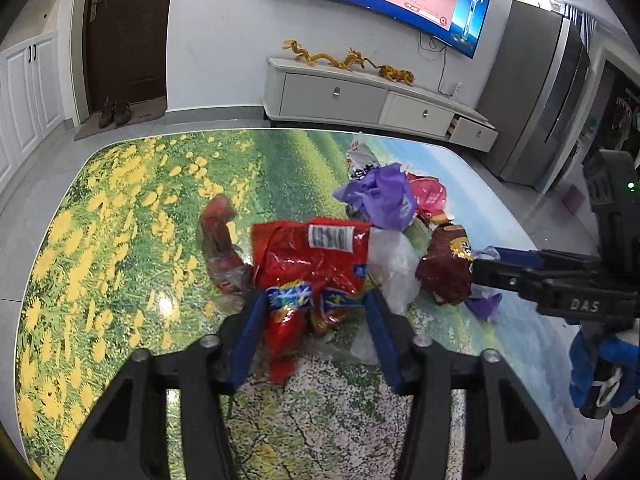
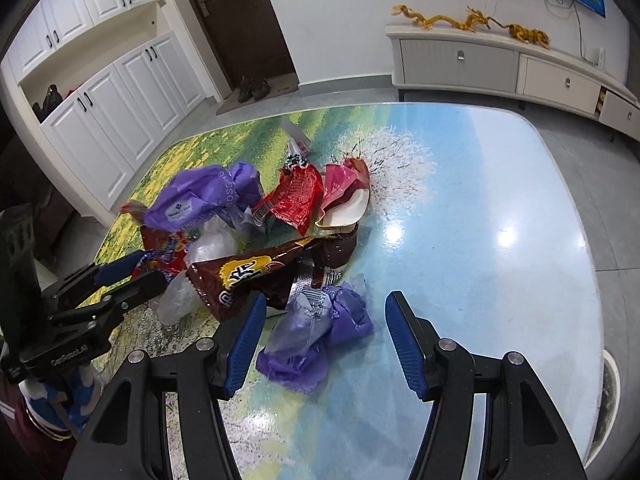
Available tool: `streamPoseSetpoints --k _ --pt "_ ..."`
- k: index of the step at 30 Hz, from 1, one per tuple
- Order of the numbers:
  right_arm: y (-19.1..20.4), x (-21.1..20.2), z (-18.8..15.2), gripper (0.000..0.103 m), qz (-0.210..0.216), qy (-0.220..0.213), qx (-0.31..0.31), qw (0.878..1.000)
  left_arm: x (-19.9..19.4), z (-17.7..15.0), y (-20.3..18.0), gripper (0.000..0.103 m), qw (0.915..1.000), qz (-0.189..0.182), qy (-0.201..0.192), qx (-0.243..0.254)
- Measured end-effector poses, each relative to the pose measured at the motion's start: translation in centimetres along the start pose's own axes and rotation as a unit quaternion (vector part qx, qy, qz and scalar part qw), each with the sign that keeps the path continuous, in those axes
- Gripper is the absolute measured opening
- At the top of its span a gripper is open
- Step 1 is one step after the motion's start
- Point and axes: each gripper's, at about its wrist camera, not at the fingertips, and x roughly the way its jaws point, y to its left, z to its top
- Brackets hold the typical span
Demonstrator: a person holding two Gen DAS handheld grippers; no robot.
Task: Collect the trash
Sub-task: 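Grasp the red snack bag with the left tool while the right tool grasps the purple bag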
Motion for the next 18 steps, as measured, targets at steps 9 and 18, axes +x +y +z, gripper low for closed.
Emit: streamPoseSetpoints --k 9,18 --pt "-0.2 -1.0 -1.7 0.045 0.002 -0.003 -0.010 1.000 -1.9 -1.4 -0.2 0.015 0.9994 -0.025 -0.012 -0.020" --pt "-0.2 -4.1 -5.2 0.040 -0.002 -0.003 -0.010 1.000 -5.5 -4.4 -1.6 0.000 0.9986 -0.044 -0.014 -0.027"
